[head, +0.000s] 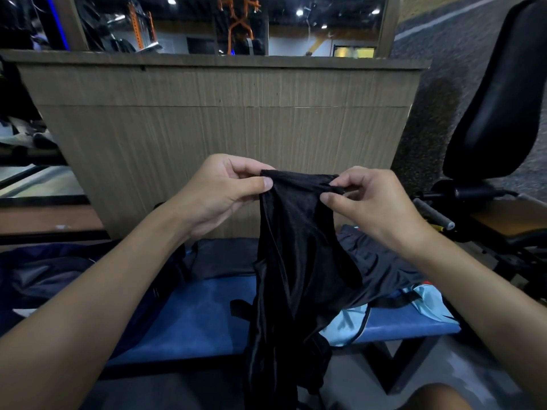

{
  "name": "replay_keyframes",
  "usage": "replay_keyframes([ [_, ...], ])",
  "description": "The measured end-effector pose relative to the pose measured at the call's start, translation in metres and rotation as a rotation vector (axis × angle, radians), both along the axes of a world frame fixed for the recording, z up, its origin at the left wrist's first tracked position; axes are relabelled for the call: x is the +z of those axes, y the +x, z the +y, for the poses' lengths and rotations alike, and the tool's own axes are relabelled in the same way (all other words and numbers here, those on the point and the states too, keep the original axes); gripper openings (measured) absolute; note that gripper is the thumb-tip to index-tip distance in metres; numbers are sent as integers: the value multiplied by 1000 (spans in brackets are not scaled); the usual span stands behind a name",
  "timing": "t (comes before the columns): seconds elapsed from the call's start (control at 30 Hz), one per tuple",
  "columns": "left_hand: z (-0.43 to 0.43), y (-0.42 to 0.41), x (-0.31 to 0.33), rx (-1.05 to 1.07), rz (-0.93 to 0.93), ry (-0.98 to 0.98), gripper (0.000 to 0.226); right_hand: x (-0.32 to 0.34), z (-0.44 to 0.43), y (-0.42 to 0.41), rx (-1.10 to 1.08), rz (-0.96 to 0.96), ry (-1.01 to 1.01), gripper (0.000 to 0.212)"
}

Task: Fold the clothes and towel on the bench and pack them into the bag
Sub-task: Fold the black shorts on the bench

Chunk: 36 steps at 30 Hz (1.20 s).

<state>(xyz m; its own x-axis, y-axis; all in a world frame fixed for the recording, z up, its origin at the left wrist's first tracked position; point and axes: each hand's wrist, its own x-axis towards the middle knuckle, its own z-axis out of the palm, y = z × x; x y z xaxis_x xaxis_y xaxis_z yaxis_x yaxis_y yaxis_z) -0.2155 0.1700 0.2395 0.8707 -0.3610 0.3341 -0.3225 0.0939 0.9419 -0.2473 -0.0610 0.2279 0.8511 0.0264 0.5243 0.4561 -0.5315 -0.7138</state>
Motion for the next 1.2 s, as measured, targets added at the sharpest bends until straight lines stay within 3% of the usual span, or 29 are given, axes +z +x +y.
replay_keyframes([
  [0.23, -3, -4, 3, 8, 24, 27, 23, 6, -3, 2, -159, -112, -268, 31],
  [0.43, -9, -7, 2, 0, -18, 79, 28, 9, -6, 5, -34, -55, -471, 22],
  [0.67, -1, -4, 4, 81, -87, 110, 31, 10, -9, 4, 154, 19, -259, 16],
  [0.77, -3, -3, 2, 94, -90, 89, 31, 12, -11, 7, 78, -18, -393, 24],
  [0.83, -7, -3, 1, 66, -90, 85, 32, 16, -7, 4, 77, 3, -453, 18],
  [0.93, -14, -3, -1, 7, -94, 90, 33, 28, 6, -3, 129, 46, -479, 47],
  [1.07, -18, -2, -6, -15, -76, 88, 33, 29, 13, 3, 149, -16, -564, 12],
  [1.13, -19, -2, -14, 1, -41, 45, 35, 27, 14, 8, 140, -34, -536, 9],
  [1.2, -21, -5, -25, 1, -16, 48, 53, 27, 16, 11, 142, -46, -491, 8],
])
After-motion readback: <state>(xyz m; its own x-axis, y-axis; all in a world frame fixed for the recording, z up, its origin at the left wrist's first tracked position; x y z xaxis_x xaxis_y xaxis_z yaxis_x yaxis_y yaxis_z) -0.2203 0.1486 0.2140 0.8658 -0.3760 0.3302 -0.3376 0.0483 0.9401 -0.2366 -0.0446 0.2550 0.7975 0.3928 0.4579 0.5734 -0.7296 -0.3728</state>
